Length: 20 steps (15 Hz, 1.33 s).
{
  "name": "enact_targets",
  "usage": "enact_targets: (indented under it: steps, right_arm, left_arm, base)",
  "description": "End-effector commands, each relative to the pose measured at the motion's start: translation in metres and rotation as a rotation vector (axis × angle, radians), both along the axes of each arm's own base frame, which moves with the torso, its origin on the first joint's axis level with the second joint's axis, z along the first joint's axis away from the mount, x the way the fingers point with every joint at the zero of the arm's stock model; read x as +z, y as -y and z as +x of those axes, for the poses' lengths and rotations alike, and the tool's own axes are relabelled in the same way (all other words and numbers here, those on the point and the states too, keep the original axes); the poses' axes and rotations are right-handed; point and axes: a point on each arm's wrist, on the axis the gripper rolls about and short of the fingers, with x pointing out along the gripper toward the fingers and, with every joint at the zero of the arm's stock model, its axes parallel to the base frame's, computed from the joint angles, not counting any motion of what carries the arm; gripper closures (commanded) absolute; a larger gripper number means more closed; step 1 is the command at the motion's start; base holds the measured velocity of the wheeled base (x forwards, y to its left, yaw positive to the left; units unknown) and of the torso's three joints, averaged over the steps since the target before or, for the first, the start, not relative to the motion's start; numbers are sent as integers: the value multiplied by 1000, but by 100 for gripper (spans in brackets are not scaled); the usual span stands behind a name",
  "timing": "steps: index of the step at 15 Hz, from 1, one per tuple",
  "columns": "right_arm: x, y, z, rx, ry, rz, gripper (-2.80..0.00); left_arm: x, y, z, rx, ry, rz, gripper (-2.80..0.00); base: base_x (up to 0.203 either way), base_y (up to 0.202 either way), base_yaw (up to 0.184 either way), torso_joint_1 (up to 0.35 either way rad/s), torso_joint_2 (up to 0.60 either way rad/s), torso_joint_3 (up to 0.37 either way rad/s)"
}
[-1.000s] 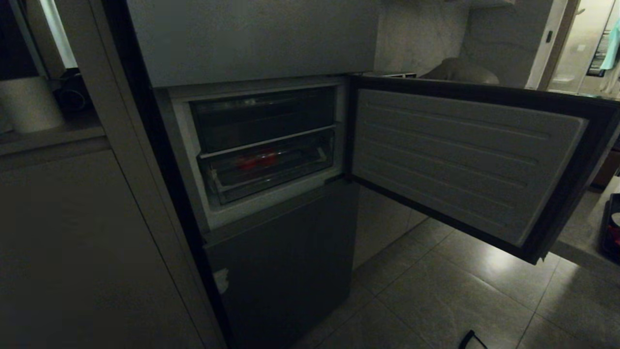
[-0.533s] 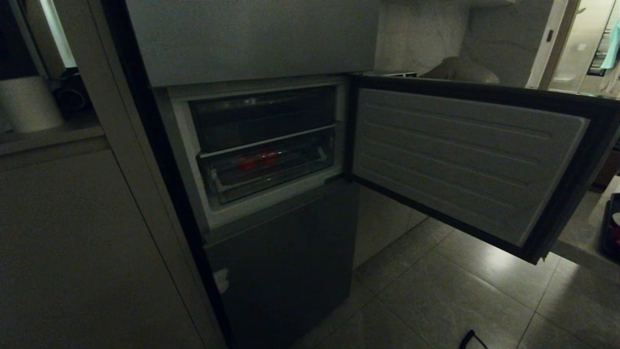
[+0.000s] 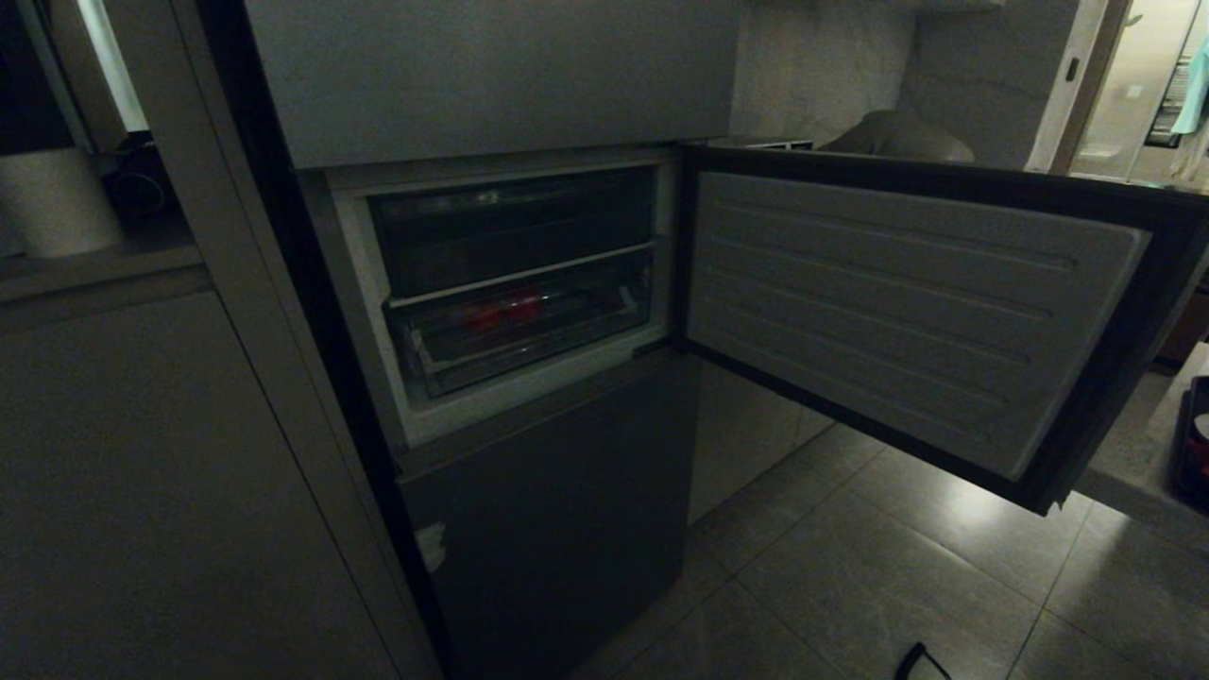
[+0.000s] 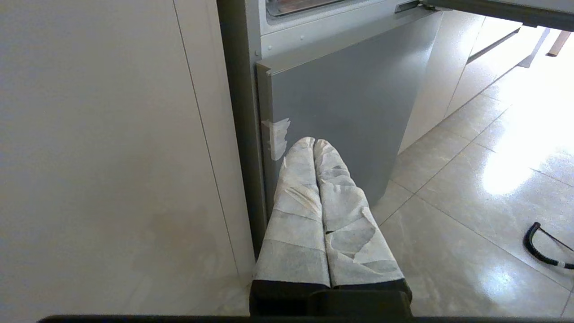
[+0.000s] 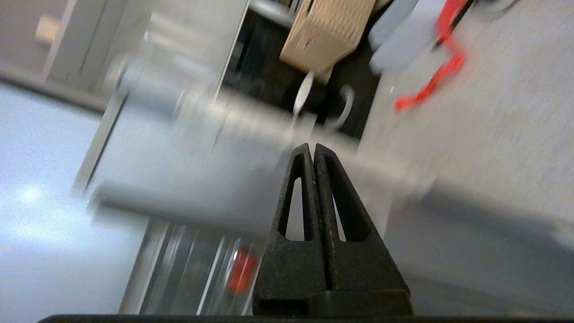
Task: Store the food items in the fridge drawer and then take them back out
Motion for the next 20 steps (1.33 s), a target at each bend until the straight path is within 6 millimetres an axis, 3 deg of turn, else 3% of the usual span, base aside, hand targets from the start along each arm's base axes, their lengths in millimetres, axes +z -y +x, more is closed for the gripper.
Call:
enact_targets:
  steps: [1, 4, 9, 11, 16, 20]
  right_arm:
    - [11, -16, -21, 29, 29, -18, 0]
    - [18, -32, -43, 56, 52, -43, 0]
    - [29, -16, -60, -100, 142, -112, 0]
    - [21, -2, -46, -149, 152, -111, 0]
    - [-14, 41, 12, -156, 102, -22, 0]
    - [-23, 29, 44, -52, 97, 43, 0]
  left_arm:
    - [0, 0, 0, 1, -2, 0, 0]
    - [0, 0, 0, 1, -2, 0, 0]
    - [0, 0, 0, 1, -2, 0, 0]
    - [0, 0, 0, 1, -2, 0, 0]
    - [0, 0, 0, 1, -2, 0, 0]
    - [0, 0, 0, 1, -2, 0, 0]
  base:
    - [0, 0, 0, 0, 0, 0]
    - [0, 0, 0, 0, 0, 0]
    - [0, 0, 0, 0, 0, 0]
    - [0, 0, 0, 0, 0, 0]
    - [0, 0, 0, 0, 0, 0]
    - [0, 0, 0, 0, 0, 0]
